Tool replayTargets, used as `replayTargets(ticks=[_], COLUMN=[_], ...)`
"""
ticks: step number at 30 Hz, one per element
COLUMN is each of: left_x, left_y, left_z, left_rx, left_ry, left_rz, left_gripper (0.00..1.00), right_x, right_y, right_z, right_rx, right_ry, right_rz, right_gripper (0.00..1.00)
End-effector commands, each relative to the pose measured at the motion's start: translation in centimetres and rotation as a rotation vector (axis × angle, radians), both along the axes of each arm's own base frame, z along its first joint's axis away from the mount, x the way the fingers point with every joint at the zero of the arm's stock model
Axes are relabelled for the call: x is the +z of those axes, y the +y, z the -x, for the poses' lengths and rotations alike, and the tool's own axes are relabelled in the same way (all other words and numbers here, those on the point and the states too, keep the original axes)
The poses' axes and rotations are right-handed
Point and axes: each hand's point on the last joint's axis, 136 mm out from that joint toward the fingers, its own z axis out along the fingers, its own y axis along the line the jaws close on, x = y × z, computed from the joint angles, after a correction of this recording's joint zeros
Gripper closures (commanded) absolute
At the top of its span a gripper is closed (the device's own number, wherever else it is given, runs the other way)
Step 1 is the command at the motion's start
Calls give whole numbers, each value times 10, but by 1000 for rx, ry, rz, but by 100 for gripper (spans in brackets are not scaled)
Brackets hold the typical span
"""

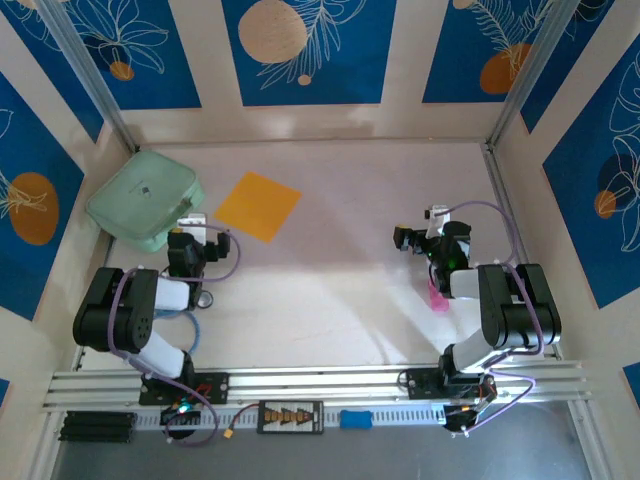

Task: Fold a paper plane with a square sheet of paper (pick it up from the middle)
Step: Move the square sheet of paper to the center of the table.

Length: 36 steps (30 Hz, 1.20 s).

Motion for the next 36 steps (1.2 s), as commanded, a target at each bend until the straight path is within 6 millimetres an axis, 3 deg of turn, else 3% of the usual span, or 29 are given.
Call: replayTargets(ticks=[1, 28, 36], left_x=[10, 10, 37], left_y=[-4, -9, -6], left_z=[-6, -5, 3], left_rx=[-23, -51, -37], left_ry=[-30, -35, -60], left_rz=[-2, 1, 4], left_gripper=[0, 0, 0], right_x=[16, 17, 40], right_y=[0, 3, 6], right_z=[-8, -7, -2], right_rx=[12, 25, 9], right_ry=[-51, -54, -30], right_rz=[-1, 2, 20], right_gripper=[1, 1, 1])
